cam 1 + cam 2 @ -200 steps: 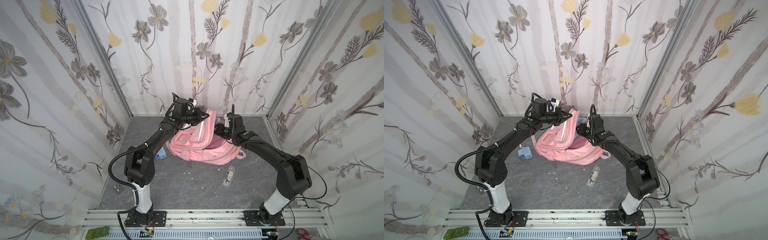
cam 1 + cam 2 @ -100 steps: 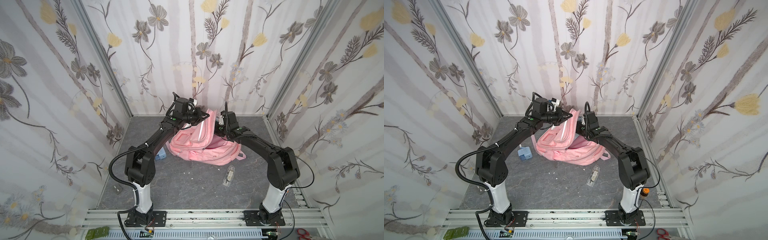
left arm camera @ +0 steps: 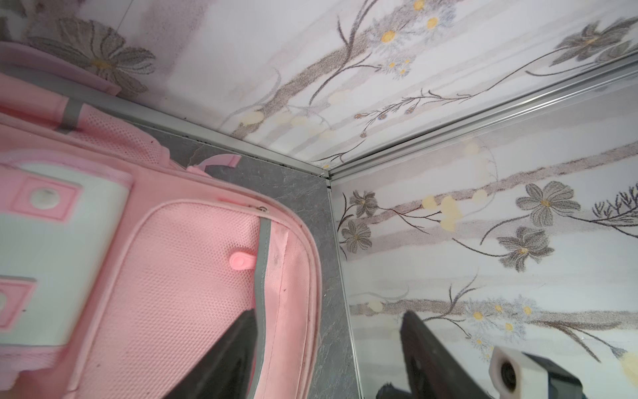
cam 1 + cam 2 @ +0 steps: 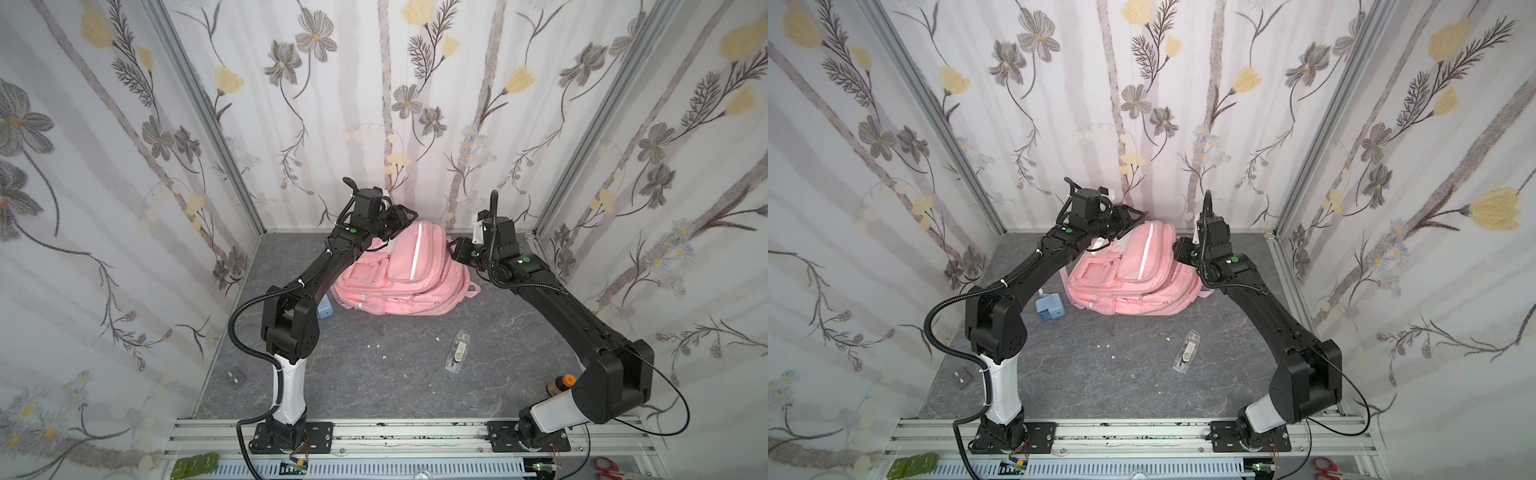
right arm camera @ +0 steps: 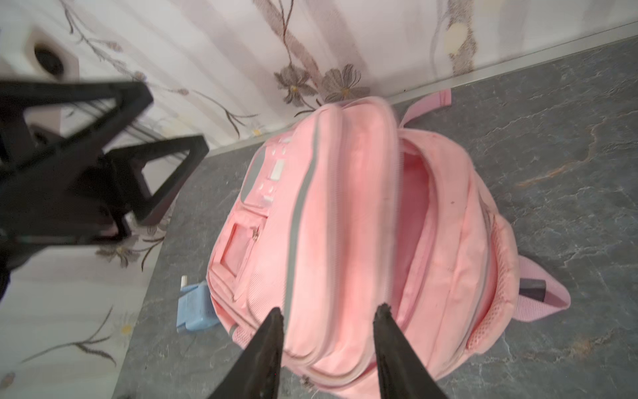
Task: Pack books, pencil case, and school supplies into a backpack
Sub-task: Close the student bag at the top-center of the table, then pick up the pencil sharpener from the middle-left of the table.
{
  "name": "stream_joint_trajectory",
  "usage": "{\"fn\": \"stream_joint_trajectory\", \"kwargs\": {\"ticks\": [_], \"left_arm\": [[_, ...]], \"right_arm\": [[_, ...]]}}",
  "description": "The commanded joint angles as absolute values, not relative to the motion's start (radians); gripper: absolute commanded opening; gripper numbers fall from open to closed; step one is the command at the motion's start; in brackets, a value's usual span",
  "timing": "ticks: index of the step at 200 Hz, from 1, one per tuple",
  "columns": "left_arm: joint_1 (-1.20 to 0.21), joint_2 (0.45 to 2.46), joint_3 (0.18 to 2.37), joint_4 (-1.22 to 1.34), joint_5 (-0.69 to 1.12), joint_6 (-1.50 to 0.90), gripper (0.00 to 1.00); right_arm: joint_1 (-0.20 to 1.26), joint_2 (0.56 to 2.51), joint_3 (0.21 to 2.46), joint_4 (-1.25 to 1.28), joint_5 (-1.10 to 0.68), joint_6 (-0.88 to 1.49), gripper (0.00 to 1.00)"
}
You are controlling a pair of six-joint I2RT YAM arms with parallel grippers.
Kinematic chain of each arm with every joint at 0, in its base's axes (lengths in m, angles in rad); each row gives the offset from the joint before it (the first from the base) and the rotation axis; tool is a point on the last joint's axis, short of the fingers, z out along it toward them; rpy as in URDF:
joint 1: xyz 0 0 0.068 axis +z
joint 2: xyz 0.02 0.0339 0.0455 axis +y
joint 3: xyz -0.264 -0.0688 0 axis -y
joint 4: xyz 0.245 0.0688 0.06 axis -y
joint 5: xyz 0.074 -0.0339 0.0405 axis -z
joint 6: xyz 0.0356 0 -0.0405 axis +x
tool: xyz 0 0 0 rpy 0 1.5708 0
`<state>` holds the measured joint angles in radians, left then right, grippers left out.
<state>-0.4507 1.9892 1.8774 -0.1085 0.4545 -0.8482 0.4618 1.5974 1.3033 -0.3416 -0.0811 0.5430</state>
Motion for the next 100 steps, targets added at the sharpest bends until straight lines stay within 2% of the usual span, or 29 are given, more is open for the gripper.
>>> {"fn": "stream_joint_trajectory", "kwargs": {"ticks": [1, 41, 73, 100], "left_arm": [[-0.450, 1.930, 1.831, -0.039, 0.408, -0.752, 0.83], [-0.425, 1.837, 1.703, -0.042, 0.384, -0.695, 0.79], [-0.417, 1.816, 1.701, -0.124, 0.386, -0.630, 0.76], [-0.390, 1.720, 1.649, -0.329, 0.225, -0.513, 0.77]], "right_arm": [[0.565, 1.546, 1.215, -0.266, 0.009, 0.490, 0.43], [0.685, 1.589, 1.084, -0.100, 0.037, 0.590, 0.42], [0.707, 1.654, 1.148, -0.111, 0.023, 0.567, 0.40], [0.773, 1.726, 1.288, -0.132, -0.037, 0.400, 0.41]]}}
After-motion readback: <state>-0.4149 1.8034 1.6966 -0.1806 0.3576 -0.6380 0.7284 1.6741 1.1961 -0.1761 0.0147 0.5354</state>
